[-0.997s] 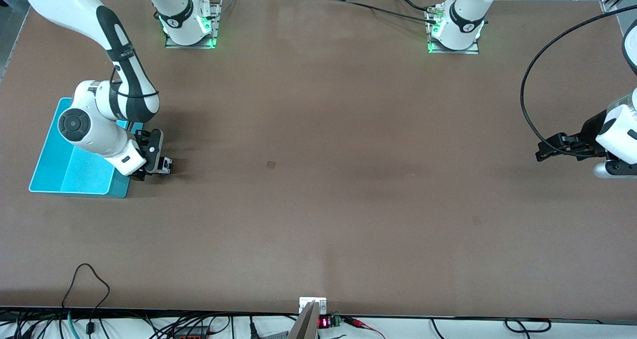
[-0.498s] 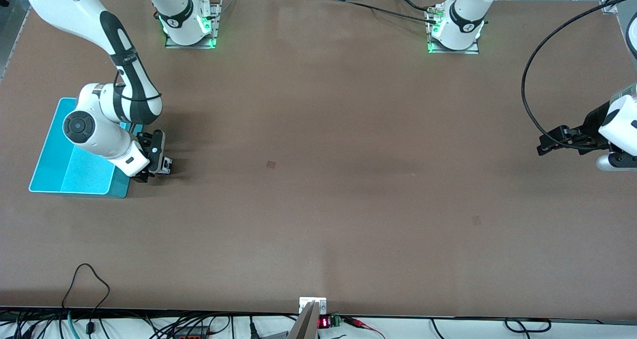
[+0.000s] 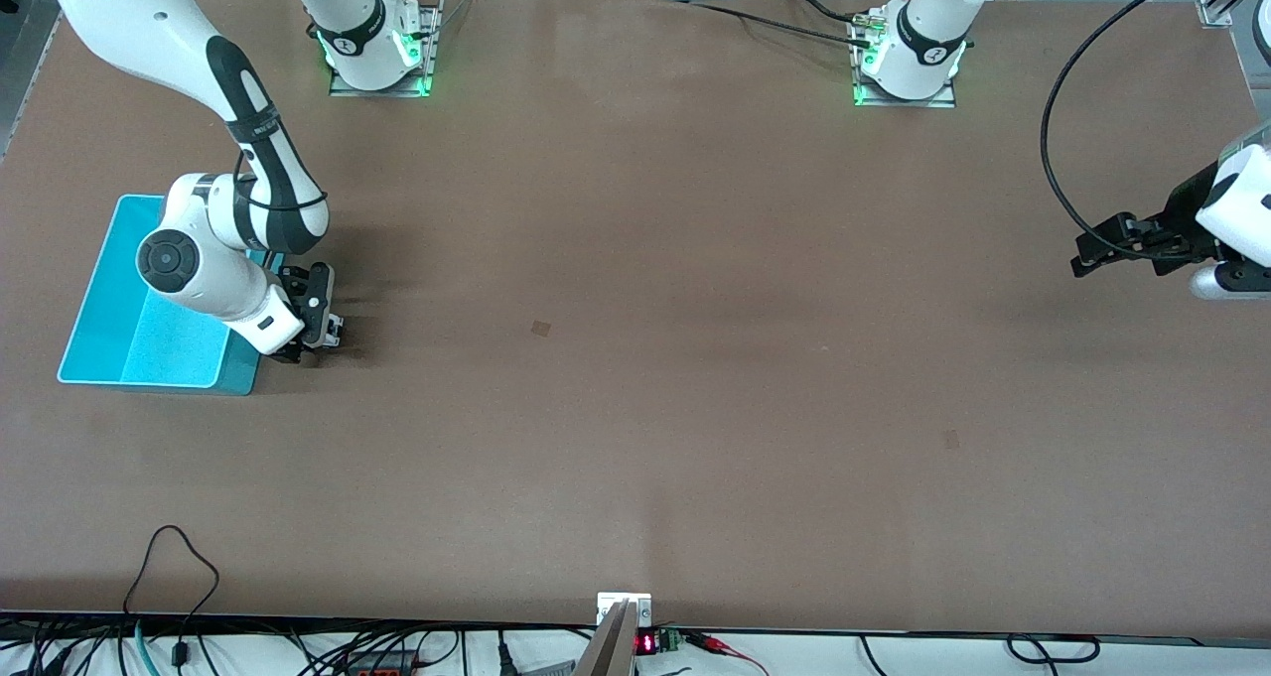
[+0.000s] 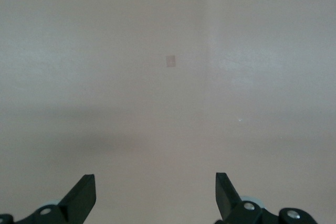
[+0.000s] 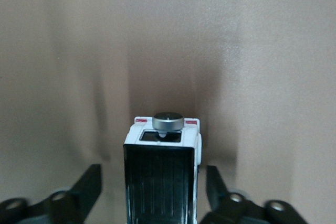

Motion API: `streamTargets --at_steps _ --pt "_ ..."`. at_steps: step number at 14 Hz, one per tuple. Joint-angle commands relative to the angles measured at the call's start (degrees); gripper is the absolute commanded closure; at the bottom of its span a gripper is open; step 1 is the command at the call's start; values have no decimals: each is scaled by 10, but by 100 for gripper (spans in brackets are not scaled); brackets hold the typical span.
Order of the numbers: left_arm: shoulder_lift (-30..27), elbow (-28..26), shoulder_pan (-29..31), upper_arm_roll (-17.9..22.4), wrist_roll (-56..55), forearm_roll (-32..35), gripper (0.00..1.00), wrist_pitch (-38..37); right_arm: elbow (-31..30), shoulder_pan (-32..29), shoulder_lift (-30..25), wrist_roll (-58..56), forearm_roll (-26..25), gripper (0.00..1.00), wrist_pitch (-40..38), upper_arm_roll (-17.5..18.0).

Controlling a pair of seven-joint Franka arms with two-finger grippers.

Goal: Wind and store white jeep toy
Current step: 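Lift the jeep with the right gripper and carry it over the bin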

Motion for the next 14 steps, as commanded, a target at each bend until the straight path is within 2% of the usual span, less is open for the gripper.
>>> streamTargets --at_steps 1,5,7,9,12,14 --pt "-14 1 -1 0 -21 -6 0 -12 5 -2 2 -13 -1 69 5 3" --pt "-17 3 -1 -2 -19 -1 0 -38 6 2 2 -11 0 98 8 6" --pt "-17 0 -1 -2 -17 -1 0 -56 13 7 -4 2 2 100 6 23" --pt "-18 -2 -1 -2 -21 -1 0 -65 24 29 -13 22 4 100 4 24" --pt "-18 -6 3 3 -26 -1 0 -63 28 48 -59 129 4 100 -8 24" --pt "-17 -6 4 3 -26 -1 0 -61 43 48 -90 226 3 100 -72 19"
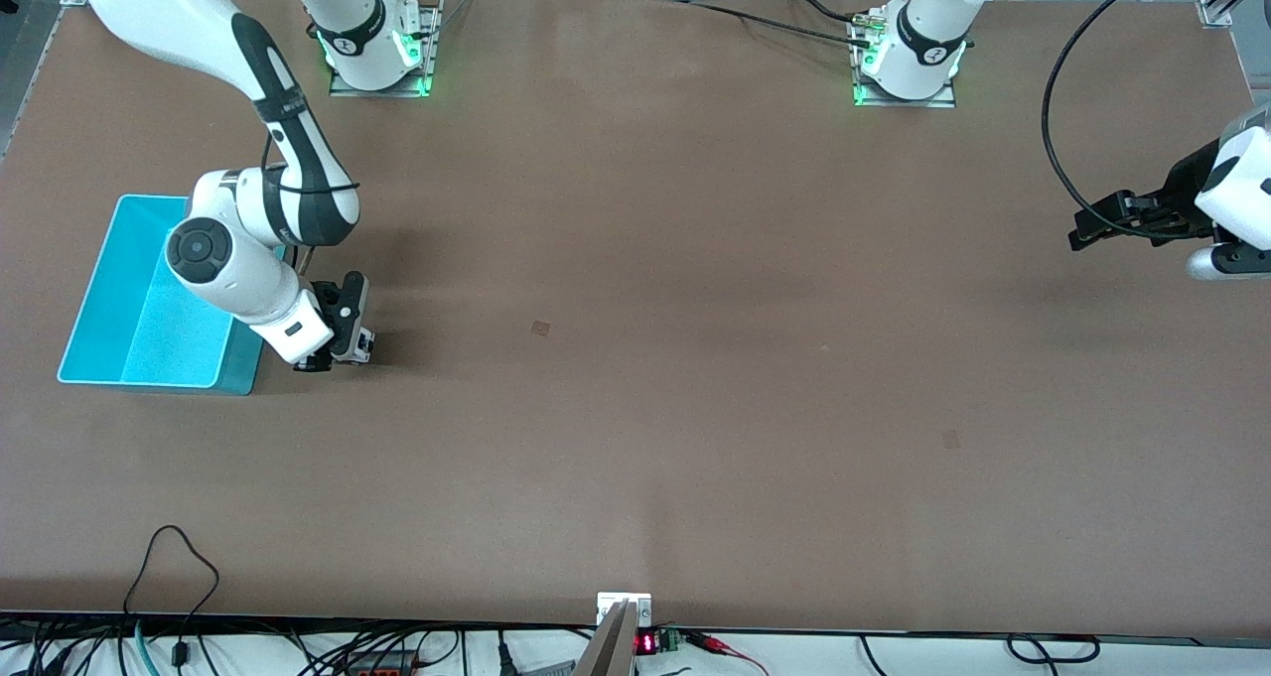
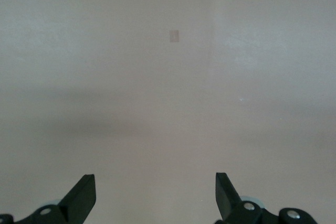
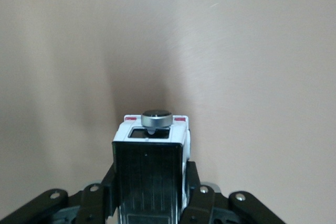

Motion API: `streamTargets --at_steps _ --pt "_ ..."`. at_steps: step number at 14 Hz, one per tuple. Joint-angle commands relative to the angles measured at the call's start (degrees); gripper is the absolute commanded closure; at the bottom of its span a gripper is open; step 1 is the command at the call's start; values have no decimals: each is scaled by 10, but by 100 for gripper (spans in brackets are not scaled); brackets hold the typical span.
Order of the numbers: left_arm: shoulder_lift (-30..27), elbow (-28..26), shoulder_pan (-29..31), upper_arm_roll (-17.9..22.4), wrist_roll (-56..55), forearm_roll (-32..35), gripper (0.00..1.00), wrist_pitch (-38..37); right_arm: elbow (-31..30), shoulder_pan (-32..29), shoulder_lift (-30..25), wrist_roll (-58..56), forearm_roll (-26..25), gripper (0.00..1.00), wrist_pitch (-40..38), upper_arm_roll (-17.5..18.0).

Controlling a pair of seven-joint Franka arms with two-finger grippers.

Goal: Wind and store white jeep toy
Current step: 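Lift the jeep with the right gripper and carry it over the bin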

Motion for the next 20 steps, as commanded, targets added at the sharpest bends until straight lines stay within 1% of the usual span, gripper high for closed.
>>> streamTargets --at_steps 1,3,4,5,7,9,12,15,20 --pt "-8 -5 1 0 -6 -1 0 -3 1 -3 -62 108 2 100 -67 -13" --pt "-9 -4 1 -2 -6 -1 0 -4 0 -8 -89 166 2 100 -80 -44" --pt "-11 -4 1 -3 -6 -1 0 -5 1 -9 -96 188 2 100 -94 -65" --pt "-11 -4 1 -4 -6 -1 0 -4 1 -12 -100 196 2 100 -102 -94" --pt "-11 -3 1 -5 -6 -1 0 -3 -1 -13 -107 204 2 100 -115 -138" --pt "-11 -3 1 -3 -6 -1 0 -1 -4 -14 -104 299 2 100 -145 -173" --pt "-10 -4 1 -3 -6 -1 0 -1 -11 -17 -97 391 2 100 -144 -190" --pt "-10 -3 0 -4 -6 -1 0 0 -25 -32 -73 478 2 100 -110 -196" --pt "-9 -4 1 -3 -6 -1 0 0 -62 -54 -38 500 11 100 -13 -196"
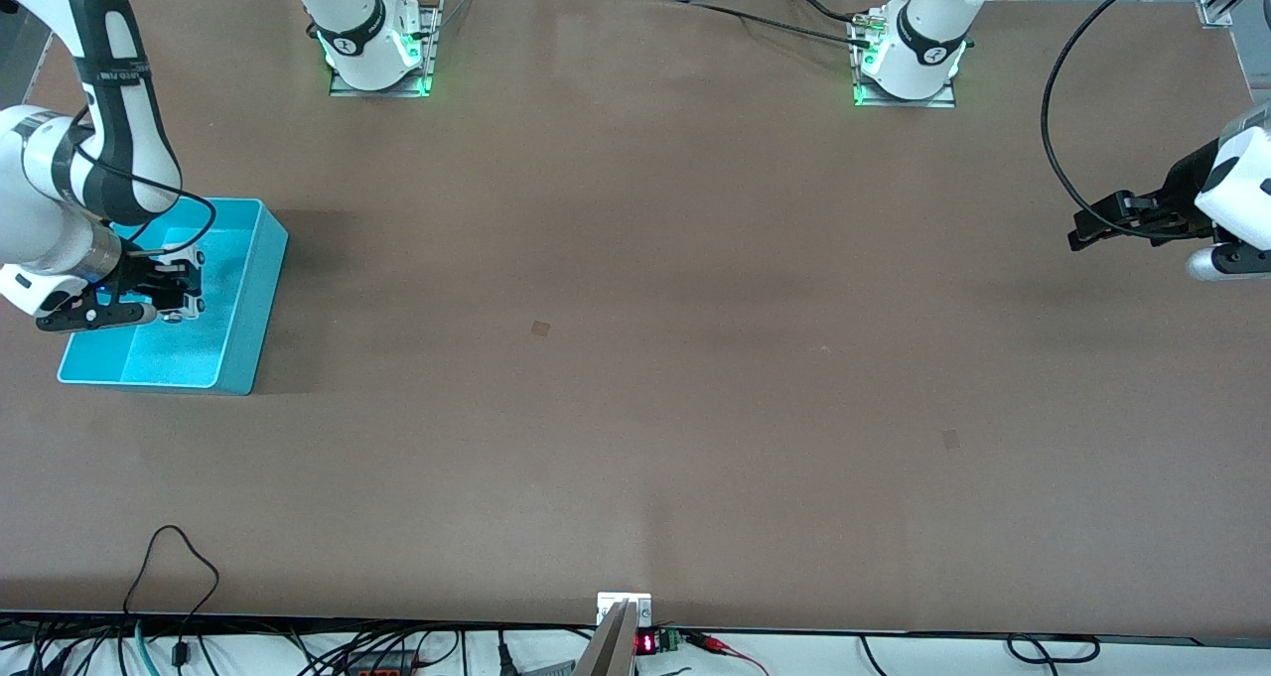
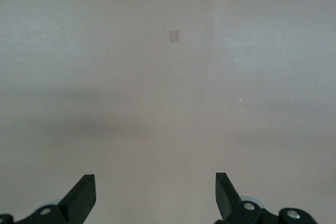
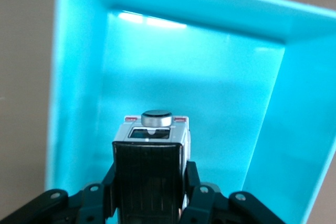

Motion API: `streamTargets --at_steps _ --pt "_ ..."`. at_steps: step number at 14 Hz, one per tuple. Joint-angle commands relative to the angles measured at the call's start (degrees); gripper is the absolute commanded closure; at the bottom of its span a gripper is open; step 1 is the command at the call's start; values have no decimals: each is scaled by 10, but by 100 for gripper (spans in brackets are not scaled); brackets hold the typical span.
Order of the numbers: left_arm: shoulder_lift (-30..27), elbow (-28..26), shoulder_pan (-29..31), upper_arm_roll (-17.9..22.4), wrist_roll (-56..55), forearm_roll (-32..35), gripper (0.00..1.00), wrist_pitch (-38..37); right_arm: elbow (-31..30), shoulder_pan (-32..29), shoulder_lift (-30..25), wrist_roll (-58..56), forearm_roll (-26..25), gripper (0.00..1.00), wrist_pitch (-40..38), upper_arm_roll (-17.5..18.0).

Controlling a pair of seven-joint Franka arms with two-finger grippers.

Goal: Wind and store white jeep toy
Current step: 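Lift the jeep with the right gripper and carry it over the bin, then lower the held jeep into the light-blue bin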

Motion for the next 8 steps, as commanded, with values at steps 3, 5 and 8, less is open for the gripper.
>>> streamTargets --at_steps 3,5,8 --pt "-9 -4 2 -1 -3 -1 0 -1 -30 -15 11 13 34 100 41 2" --pt "-9 -4 1 -1 -3 -1 0 -1 -42 -16 12 13 50 100 41 2" --pt "-8 -6 1 -1 -3 -1 0 6 -54 -20 20 11 56 100 40 2"
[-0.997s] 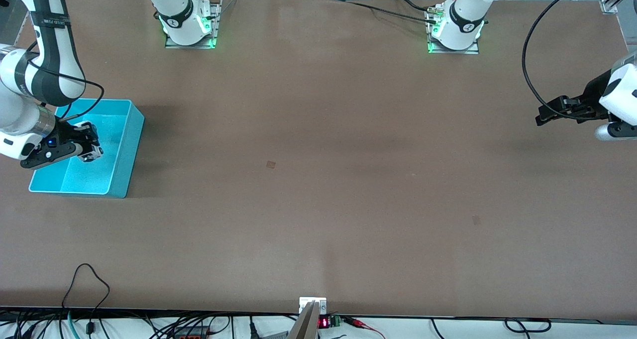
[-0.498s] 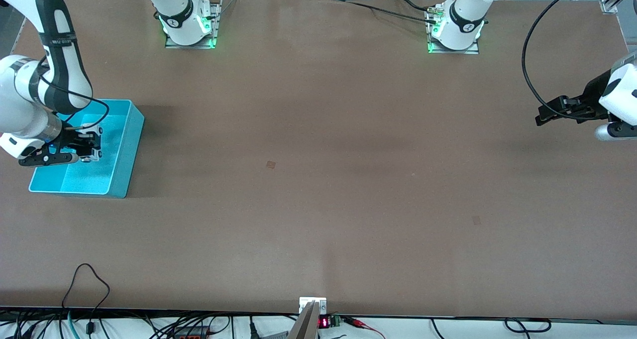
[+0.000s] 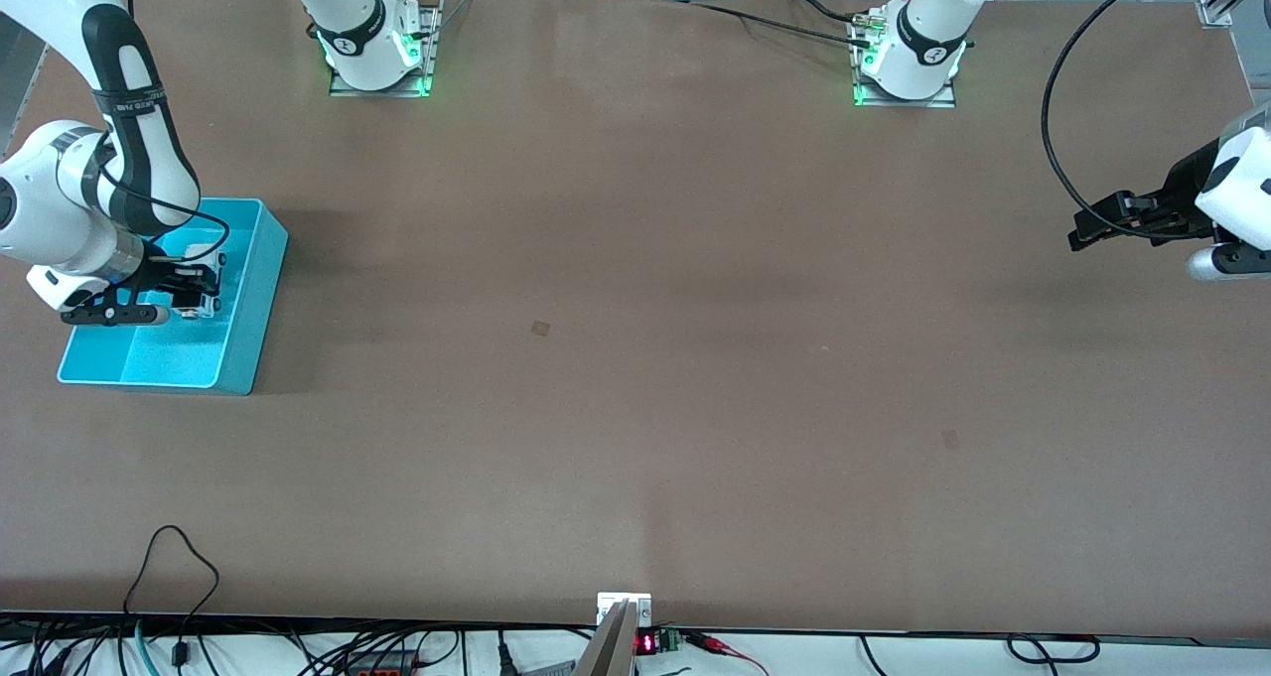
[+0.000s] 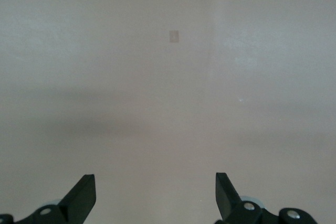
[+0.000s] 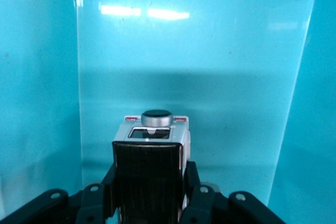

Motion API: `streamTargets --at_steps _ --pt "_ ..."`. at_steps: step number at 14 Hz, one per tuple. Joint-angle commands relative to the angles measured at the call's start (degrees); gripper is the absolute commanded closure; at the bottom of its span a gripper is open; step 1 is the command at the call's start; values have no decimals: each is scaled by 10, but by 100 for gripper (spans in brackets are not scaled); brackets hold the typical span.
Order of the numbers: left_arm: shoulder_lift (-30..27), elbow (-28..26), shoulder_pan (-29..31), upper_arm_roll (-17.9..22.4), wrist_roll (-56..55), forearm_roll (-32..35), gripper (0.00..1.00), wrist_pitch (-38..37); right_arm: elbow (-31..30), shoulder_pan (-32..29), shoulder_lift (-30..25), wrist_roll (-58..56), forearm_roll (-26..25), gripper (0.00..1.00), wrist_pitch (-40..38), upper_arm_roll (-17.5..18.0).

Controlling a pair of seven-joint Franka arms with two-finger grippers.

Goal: Wind and store white jeep toy
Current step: 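Lower the held jeep into the light-blue bin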

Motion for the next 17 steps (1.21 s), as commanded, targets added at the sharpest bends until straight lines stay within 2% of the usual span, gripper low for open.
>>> streamTargets --at_steps 1,7,9,10,11,14,15,16,17 --pt "-8 -7 2 -1 -2 -1 0 9 -18 -9 -4 1 8 100 6 2" --pt "-8 -7 1 -1 -2 -1 0 12 -15 -16 23 -10 23 100 19 3" --pt "-8 -7 1 -1 -1 -1 0 14 -13 -16 27 -10 23 95 20 3" --pt "-9 -6 1 -1 -1 -1 0 12 -13 -16 30 -10 23 84 20 3" --pt "-8 -6 2 -1 -1 -1 0 12 -13 -14 31 -10 23 77 20 3" --pt "-9 -7 1 -1 -1 -1 0 11 -12 -14 31 -10 23 67 21 3" --pt "-9 -7 2 -1 -1 -1 0 11 -11 -14 31 -12 23 57 19 3" --pt "-8 -8 3 -1 0 -1 0 11 -11 -14 32 -12 23 28 20 3" --pt "-8 -8 4 0 0 -1 0 11 -11 -13 31 -12 23 21 19 4"
